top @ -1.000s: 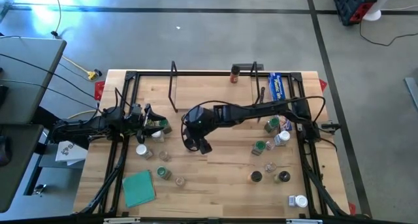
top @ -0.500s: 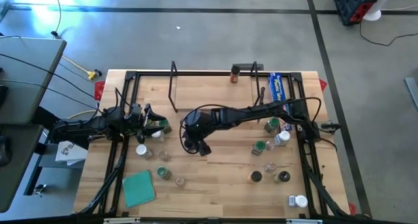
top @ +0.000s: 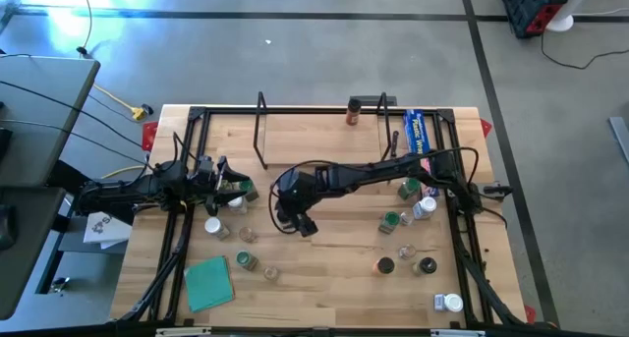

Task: Shelf spices
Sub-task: Put the black purple seasoning bottle on the shelf

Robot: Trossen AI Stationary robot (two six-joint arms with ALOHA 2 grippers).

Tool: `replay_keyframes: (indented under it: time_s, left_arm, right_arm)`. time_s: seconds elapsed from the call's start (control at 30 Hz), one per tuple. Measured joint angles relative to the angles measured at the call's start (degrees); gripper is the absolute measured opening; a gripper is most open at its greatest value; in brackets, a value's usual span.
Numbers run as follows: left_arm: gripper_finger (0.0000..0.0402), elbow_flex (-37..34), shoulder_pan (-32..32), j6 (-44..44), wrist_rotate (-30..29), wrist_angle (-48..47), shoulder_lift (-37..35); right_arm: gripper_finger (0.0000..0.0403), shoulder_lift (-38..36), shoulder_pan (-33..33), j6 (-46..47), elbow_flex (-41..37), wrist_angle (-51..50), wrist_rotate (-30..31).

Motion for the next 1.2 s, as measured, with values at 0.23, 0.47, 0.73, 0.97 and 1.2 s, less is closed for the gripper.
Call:
replay_keyframes:
  time_s: [0.23,0.47,0.73,0.97,1.2]
  left_arm:
    - [0.0234,0.0,0.0,0.0,0.0,0.0,0.0]
    - [0.0234,0.0,0.0,0.0,0.0,0.0,0.0]
    - [0.0234,0.0,0.0,0.0,0.0,0.0,0.0]
    - [0.0234,0.0,0.0,0.0,-0.1,0.0,0.0]
    - [0.0234,0.0,0.0,0.0,-0.6,0.1,0.0]
  right_arm:
    - [0.0188,-0.2,0.0,0.5,0.1,-3.0,2.1]
    - [0.0188,-5.0,-0.7,-0.2,-0.1,-10.5,11.5]
    - [0.0188,-18.7,-14.5,4.7,-9.4,-20.4,14.1]
    - [0.0188,-28.7,-25.6,14.5,-26.0,-8.4,18.8]
    - [0.0188,-30.1,-30.4,17.6,-28.1,-8.1,22.4]
